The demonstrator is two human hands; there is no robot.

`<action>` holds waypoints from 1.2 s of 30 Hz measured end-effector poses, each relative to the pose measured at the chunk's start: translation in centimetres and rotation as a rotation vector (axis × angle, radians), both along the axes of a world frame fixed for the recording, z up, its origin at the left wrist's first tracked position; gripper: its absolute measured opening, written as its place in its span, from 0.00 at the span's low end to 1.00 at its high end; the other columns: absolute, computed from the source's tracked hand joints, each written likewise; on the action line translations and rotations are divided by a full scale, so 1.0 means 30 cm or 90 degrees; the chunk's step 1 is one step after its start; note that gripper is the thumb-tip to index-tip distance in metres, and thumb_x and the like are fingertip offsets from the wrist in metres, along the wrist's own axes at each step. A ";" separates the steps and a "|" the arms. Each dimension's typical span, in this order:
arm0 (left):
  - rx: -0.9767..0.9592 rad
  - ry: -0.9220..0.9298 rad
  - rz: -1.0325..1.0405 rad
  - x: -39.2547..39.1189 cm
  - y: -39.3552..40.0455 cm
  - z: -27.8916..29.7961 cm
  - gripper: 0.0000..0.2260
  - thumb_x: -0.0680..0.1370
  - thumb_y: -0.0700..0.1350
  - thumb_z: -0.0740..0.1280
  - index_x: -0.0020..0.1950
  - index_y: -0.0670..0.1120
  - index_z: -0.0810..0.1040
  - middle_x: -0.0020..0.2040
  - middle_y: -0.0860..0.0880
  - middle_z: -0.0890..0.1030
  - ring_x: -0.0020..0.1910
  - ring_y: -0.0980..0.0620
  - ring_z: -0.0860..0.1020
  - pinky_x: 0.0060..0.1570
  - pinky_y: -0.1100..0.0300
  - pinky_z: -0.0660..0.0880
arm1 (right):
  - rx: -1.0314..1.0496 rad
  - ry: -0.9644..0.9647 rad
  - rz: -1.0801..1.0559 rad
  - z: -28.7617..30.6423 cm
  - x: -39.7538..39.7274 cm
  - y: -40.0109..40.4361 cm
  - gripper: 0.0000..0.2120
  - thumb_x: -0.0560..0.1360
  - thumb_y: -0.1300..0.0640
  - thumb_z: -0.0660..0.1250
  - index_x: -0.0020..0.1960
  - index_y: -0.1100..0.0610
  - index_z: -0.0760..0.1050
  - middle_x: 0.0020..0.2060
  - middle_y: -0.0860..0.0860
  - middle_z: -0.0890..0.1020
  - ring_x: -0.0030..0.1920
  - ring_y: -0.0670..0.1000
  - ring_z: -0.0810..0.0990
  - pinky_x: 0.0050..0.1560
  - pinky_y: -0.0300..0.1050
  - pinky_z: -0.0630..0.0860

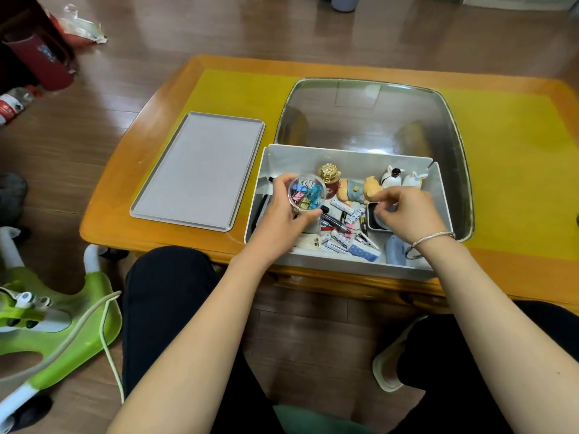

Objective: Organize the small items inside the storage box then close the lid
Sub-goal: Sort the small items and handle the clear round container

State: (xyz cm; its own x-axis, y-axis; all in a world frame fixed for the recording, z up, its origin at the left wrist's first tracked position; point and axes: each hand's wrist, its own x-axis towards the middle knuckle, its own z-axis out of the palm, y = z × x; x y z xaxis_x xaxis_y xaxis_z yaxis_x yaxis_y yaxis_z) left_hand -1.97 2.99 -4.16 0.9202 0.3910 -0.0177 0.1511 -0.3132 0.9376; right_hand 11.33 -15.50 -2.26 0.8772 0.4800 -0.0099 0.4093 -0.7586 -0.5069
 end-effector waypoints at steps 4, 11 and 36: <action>-0.067 -0.053 0.019 -0.005 0.003 0.012 0.29 0.73 0.39 0.72 0.64 0.54 0.58 0.65 0.50 0.68 0.61 0.53 0.75 0.54 0.64 0.77 | -0.084 0.026 0.078 -0.020 -0.014 0.025 0.09 0.70 0.63 0.70 0.49 0.54 0.82 0.38 0.49 0.79 0.46 0.53 0.79 0.53 0.46 0.75; -0.137 -0.190 0.225 -0.030 0.012 0.041 0.28 0.74 0.38 0.71 0.68 0.51 0.61 0.66 0.46 0.69 0.61 0.50 0.76 0.54 0.56 0.79 | -0.302 -0.058 0.112 -0.062 -0.062 0.108 0.14 0.74 0.48 0.66 0.43 0.60 0.79 0.44 0.58 0.81 0.46 0.59 0.79 0.43 0.48 0.76; -0.155 -0.212 0.355 -0.091 0.107 0.070 0.27 0.73 0.40 0.73 0.64 0.50 0.61 0.64 0.45 0.70 0.59 0.50 0.78 0.54 0.49 0.79 | 0.173 0.177 0.234 -0.022 -0.121 0.300 0.04 0.75 0.58 0.67 0.45 0.56 0.72 0.33 0.43 0.81 0.36 0.37 0.78 0.41 0.33 0.74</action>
